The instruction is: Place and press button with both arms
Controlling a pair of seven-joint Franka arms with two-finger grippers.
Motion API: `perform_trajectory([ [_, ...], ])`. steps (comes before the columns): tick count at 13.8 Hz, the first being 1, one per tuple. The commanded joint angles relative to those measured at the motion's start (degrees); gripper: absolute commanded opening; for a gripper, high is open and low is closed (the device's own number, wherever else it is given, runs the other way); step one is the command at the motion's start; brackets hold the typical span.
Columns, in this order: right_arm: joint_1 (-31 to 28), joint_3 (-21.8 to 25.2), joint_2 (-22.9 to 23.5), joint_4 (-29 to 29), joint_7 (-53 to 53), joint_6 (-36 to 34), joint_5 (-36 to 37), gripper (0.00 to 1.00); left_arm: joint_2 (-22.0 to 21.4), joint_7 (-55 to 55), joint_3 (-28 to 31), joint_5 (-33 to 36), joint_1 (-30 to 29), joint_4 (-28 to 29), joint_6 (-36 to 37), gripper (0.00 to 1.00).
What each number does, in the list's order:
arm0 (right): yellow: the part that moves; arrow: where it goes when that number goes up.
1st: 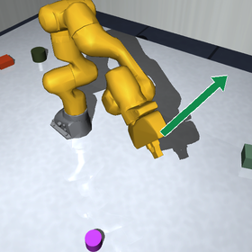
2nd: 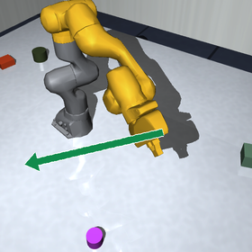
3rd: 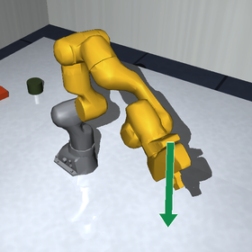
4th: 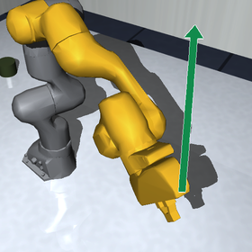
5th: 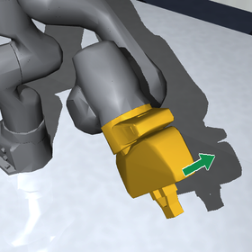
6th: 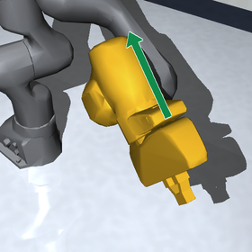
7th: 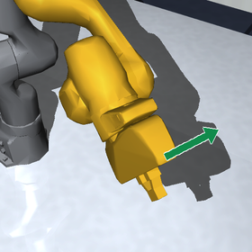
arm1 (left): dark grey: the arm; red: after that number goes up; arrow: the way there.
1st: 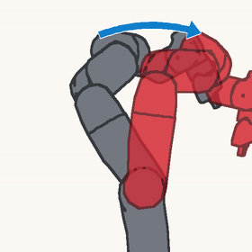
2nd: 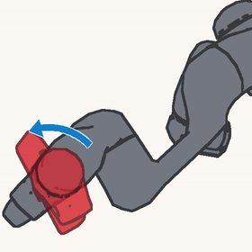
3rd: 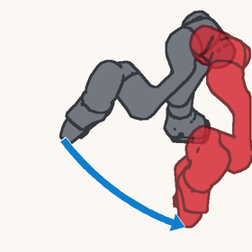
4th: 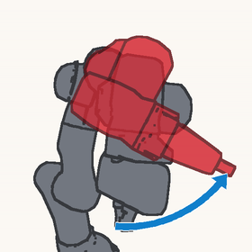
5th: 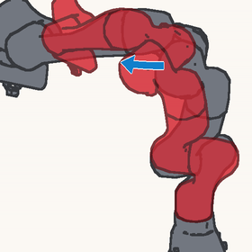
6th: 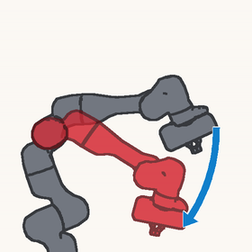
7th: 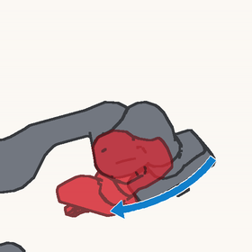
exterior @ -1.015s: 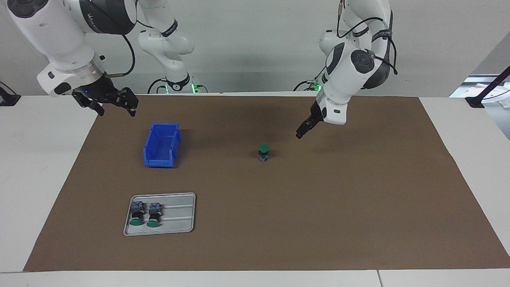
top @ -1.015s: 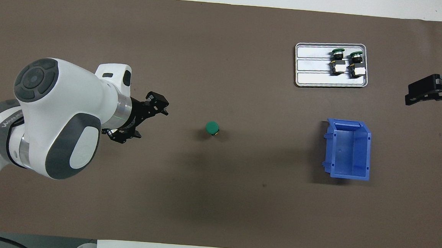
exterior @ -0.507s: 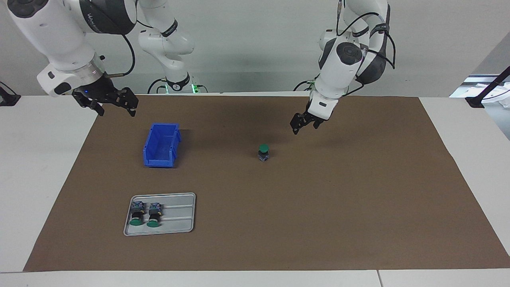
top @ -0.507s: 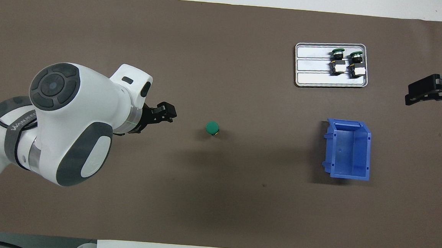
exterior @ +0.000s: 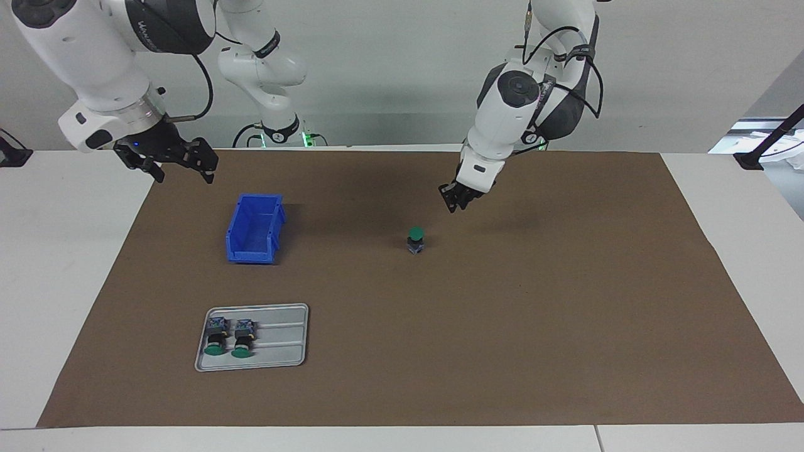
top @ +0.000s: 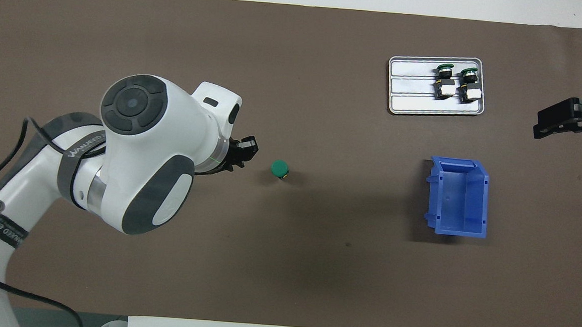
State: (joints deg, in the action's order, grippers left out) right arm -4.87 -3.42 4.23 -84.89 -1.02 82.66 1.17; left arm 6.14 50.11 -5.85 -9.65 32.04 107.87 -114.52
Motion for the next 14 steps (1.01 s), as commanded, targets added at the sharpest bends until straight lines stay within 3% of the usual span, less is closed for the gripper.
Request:
perform_trajectory([
  [1, -0.7, -0.4, -1.5, -1.8, 1.2, 0.4, -0.5, 0.98, 5.2, 3.4, 0.5, 2.1, 1.5, -6.0, 2.3, 0.13],
  [2, -0.7, -0.4, -1.5, -1.8, 1.3, 0.4, -0.5, 0.98, 6.9, 4.1, 0.5, 2.2, 2.7, -7.6, 2.3, 0.08],
  [6, -0.6, -0.4, -1.5, -1.8, 1.3, 0.4, -0.5, 0.98, 11.6, 9.9, 0.5, 6.3, 5.3, -10.5, 0.6, 0.03],
  [14, -0.7, -0.4, -1.5, -1.8, 1.2, 0.4, -0.5, 0.98, 13.4, 13.2, 0.4, 6.3, 7.5, -8.7, -4.1, 0.00],
])
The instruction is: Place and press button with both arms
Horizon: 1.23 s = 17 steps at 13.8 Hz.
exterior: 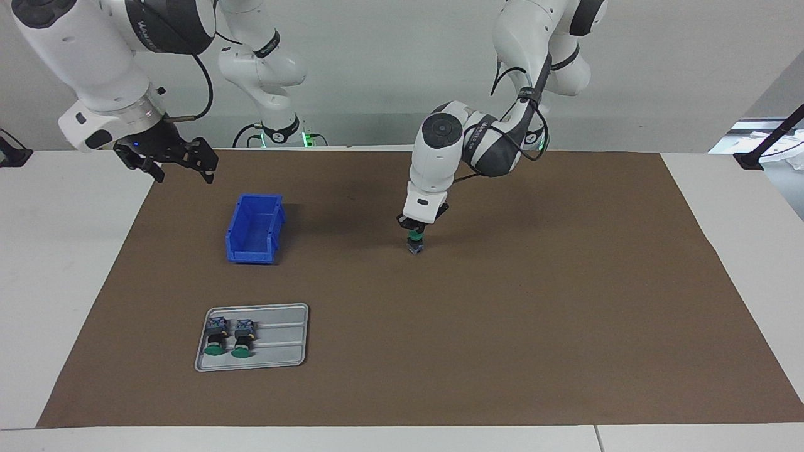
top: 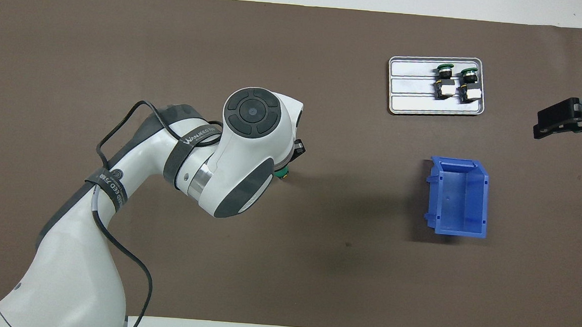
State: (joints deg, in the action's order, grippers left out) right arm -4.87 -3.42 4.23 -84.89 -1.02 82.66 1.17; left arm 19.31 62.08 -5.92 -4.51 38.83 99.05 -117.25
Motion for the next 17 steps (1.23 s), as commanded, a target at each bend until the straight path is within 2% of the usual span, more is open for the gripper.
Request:
perform_trajectory([
  [1, -0.6, -0.4, -1.5, -1.8, 1.3, 0.4, -0.5, 0.98, 0.3, 1.2, 0.5, 1.2, 0.7, 0.4, -1.8, 0.00],
  [17, -0.6, -0.4, -1.5, -1.8, 1.2, 0.4, -0.5, 0.98, 0.0, 0.8, 0.4, 1.3, 0.8, 5.5, -6.4, 0.00],
])
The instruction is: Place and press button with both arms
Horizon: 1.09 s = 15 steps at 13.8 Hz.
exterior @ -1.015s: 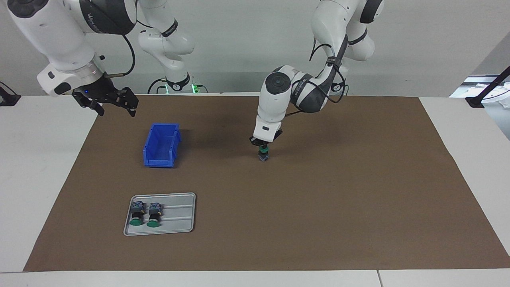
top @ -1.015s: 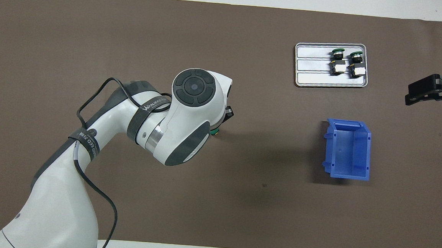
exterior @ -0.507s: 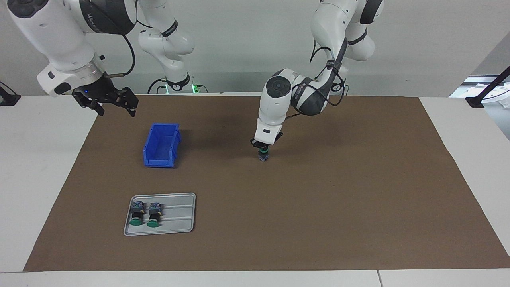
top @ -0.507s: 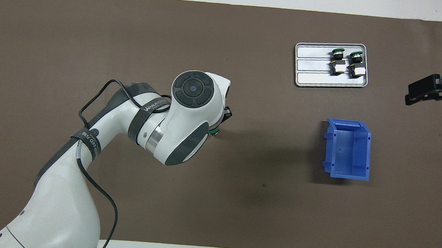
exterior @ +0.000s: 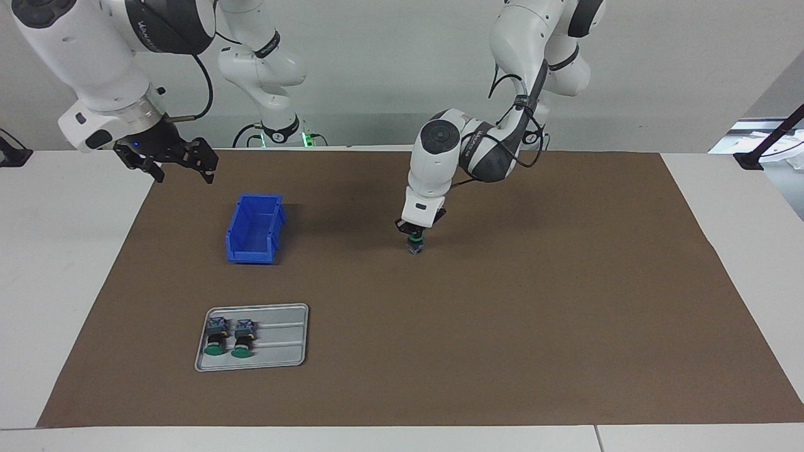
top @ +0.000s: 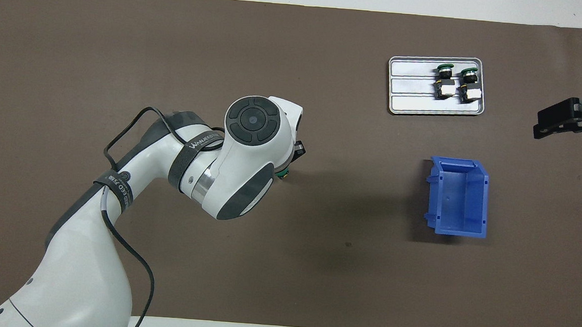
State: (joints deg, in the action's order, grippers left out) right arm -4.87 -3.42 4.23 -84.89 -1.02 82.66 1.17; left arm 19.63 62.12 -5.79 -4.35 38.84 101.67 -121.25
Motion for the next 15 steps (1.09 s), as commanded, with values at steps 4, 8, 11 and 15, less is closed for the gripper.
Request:
perform_trajectory([
  [4, -0.6, -0.4, -1.5, -1.8, 1.2, 0.4, -0.5, 0.98, -1.1, 0.4, 0.3, 1.1, -0.2, 1.7, -1.5, 0.09],
  [8, -0.6, -0.4, -1.5, -1.8, 1.2, 0.4, -0.5, 0.98, -4.3, -0.3, 1.0, 1.1, -1.6, -0.6, 2.8, 0.45],
  [11, -0.6, -0.4, -1.5, -1.8, 1.3, 0.4, -0.6, 0.98, -6.3, -5.7, 1.0, 1.3, -4.8, -1.4, 5.9, 0.81],
  [15, -0.6, -0.4, -1.5, -1.8, 1.3, 0.4, -0.5, 0.98, -9.8, -16.3, 1.2, 1.3, -11.3, -1.3, 14.0, 0.95],
])
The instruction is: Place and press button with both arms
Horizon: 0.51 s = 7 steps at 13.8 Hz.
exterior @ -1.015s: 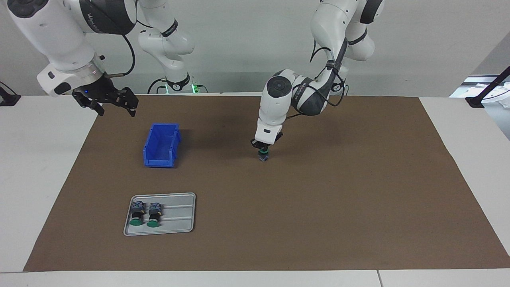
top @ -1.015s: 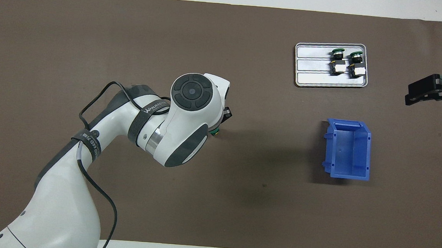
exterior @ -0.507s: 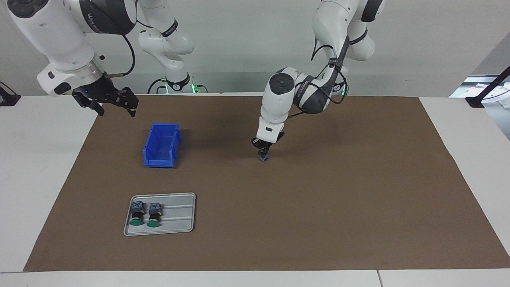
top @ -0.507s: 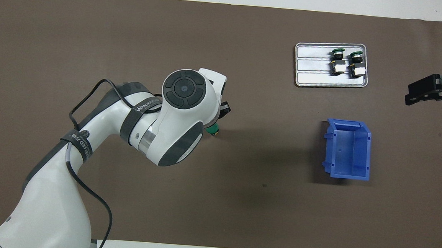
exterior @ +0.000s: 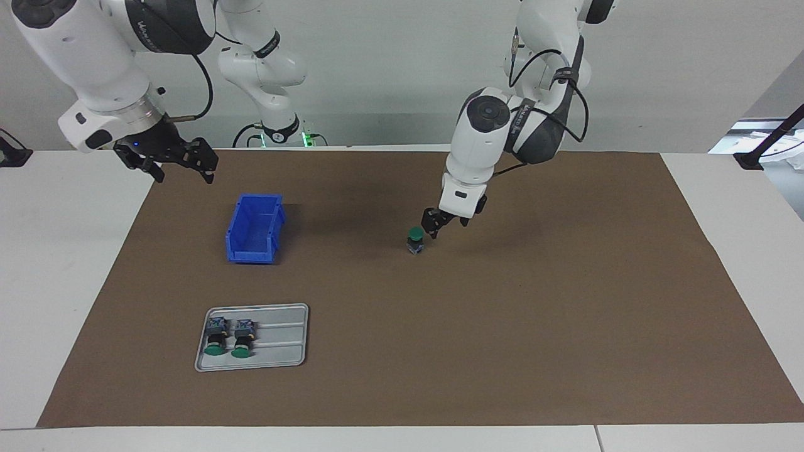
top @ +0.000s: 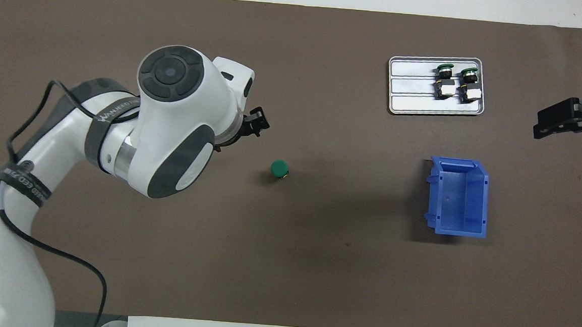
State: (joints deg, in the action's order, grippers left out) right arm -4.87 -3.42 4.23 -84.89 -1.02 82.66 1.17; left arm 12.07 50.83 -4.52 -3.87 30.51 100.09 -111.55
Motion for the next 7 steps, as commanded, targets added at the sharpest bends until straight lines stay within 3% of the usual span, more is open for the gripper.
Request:
perform_trajectory([
  [1, -0.6, -0.4, -1.5, -1.8, 1.2, 0.4, -0.5, 0.98, -3.1, -8.3, 0.0, 0.8, -4.7, 0.5, 5.6, 0.98],
  [7, -0.6, -0.4, -1.5, -1.8, 1.3, 0.4, -0.5, 0.98, -10.2, -26.9, 0.0, 0.8, -18.4, 3.4, 10.6, 0.99],
])
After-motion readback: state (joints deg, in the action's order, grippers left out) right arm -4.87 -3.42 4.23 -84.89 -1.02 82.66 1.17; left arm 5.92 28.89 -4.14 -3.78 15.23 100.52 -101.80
